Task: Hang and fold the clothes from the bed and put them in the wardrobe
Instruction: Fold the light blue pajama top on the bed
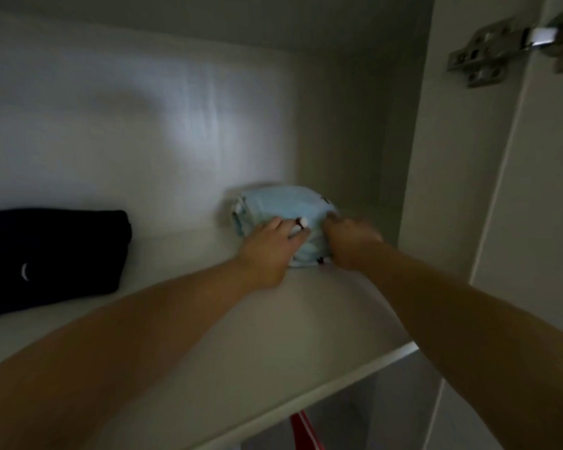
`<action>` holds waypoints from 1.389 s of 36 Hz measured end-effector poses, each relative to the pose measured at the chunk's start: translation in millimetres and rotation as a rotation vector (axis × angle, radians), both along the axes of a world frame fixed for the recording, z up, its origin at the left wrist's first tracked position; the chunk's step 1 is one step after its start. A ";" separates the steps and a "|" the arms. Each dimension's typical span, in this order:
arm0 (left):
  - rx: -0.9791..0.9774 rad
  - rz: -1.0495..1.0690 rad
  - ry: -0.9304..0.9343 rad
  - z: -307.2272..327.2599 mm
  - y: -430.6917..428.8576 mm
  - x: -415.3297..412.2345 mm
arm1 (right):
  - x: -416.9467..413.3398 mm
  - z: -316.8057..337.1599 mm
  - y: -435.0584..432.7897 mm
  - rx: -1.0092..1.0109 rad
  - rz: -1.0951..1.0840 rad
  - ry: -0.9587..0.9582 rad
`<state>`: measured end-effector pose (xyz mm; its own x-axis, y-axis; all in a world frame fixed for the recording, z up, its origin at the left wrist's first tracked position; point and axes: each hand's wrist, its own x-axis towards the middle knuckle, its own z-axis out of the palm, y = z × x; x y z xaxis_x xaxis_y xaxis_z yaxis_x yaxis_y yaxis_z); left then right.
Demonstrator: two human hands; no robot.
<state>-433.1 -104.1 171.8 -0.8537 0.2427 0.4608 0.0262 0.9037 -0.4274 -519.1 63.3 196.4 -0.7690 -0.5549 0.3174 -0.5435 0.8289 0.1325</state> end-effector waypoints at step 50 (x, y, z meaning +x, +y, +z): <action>0.714 0.057 0.075 44.6 -42.0 -26.7 | -22.1 31.4 -62.5 -0.360 0.182 0.202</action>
<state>-459.8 -146.0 216.5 -0.8160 -0.1840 0.5480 -0.0357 0.9622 0.2699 -541.2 0.8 227.8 -0.5721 -0.5023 0.6484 -0.6774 0.7351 -0.0282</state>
